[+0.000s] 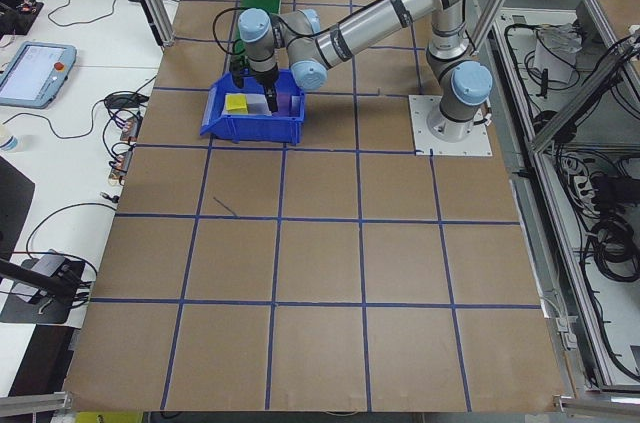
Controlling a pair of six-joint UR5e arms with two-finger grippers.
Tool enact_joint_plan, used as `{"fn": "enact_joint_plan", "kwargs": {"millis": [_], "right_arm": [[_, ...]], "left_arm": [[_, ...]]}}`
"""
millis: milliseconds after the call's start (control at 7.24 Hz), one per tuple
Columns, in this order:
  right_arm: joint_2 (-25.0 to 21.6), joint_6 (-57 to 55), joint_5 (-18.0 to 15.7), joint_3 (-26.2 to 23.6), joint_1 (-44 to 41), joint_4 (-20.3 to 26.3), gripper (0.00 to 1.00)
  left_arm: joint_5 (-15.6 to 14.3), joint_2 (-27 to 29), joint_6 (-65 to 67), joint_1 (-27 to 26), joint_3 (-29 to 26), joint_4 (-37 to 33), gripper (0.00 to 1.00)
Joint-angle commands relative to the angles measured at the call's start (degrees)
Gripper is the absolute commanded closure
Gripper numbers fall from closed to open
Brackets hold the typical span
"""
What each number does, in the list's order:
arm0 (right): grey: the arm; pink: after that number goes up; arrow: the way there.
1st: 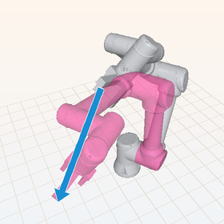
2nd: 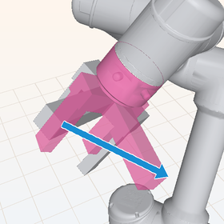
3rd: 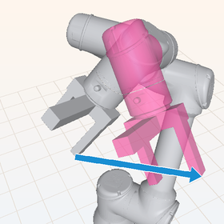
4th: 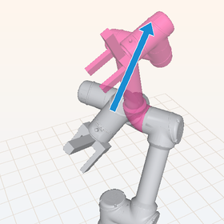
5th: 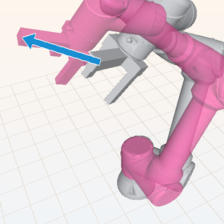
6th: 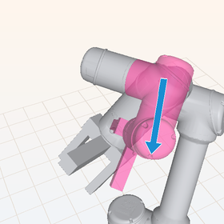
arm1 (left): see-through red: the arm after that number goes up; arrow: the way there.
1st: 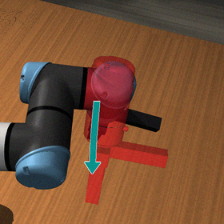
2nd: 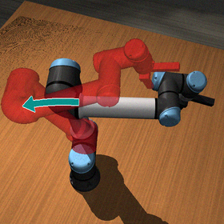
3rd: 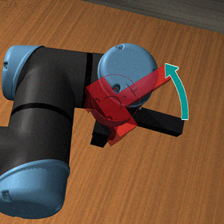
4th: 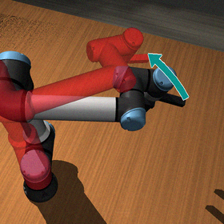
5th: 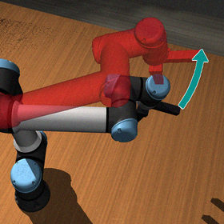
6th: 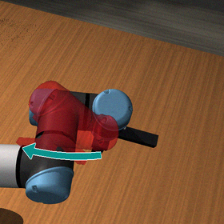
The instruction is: Move block left to right into plate
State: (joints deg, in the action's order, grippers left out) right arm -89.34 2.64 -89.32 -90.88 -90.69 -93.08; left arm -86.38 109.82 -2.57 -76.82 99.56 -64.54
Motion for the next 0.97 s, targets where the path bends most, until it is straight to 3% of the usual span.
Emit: {"fn": "enact_joint_plan", "kwargs": {"millis": [0, 276, 553, 691, 829], "right_arm": [[0.0, 0.0, -0.1, 0.0, 0.0, 0.0, 0.0], [0.0, 0.0, -0.1, -0.1, 0.1, 0.0, 0.0], [0.0, 0.0, -0.1, -0.1, 0.1, 0.1, 0.0], [0.0, 0.0, -0.1, 0.0, 0.3, 0.1, 0.0], [0.0, 0.1, -0.1, 0.0, 0.5, 0.1, 0.0]], "left_arm": [[0.1, -0.3, -6.8, -0.2, 1.7, -0.2, 0.0], [0.2, -0.3, -7.7, -0.2, 2.7, -0.2, 0.0], [3.5, -0.2, -10.8, -0.1, 4.0, -0.1, 0.0], [3.5, -0.3, -11.0, -0.1, 4.4, 0.7, 0.13], [3.3, -0.3, -12.7, 0.0, 4.2, 1.0, 0.38]]}}
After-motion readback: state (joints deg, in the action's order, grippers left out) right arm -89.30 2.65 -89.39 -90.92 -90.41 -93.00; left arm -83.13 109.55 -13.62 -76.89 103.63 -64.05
